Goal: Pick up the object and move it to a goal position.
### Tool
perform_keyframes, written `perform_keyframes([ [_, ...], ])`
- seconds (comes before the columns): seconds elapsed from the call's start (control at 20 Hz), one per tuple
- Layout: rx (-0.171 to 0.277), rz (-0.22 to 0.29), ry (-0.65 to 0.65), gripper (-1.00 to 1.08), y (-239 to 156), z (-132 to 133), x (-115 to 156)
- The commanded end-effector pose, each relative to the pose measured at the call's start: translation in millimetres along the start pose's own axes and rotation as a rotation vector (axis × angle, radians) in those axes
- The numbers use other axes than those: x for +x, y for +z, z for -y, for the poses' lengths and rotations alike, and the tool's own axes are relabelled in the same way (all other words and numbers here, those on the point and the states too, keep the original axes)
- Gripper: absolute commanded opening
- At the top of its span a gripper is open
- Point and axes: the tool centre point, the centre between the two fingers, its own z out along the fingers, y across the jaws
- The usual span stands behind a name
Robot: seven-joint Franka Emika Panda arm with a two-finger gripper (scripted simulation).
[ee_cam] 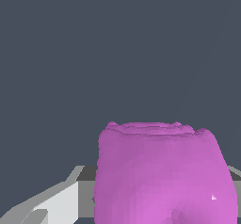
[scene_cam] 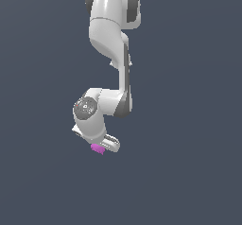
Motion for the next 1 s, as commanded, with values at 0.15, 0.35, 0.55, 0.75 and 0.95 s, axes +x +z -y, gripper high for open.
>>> perform_keyframes([
  [0.15, 0.0, 0.0, 0.0, -1.0, -2.3, 0.1, -0.6],
  [0.35, 0.0, 0.0, 0.0, -1.0, -11.7, 0.7, -3.4],
  [0.55, 0.0, 0.0, 0.0, -1.0, -29.0, 1.7, -8.7],
  [0.75, 0.0, 0.0, 0.0, -1.0, -55.1, 3.3, -16.5],
  [0.95, 0.001, 0.0, 0.0, -1.0, -90.9, 5.4, -27.1],
])
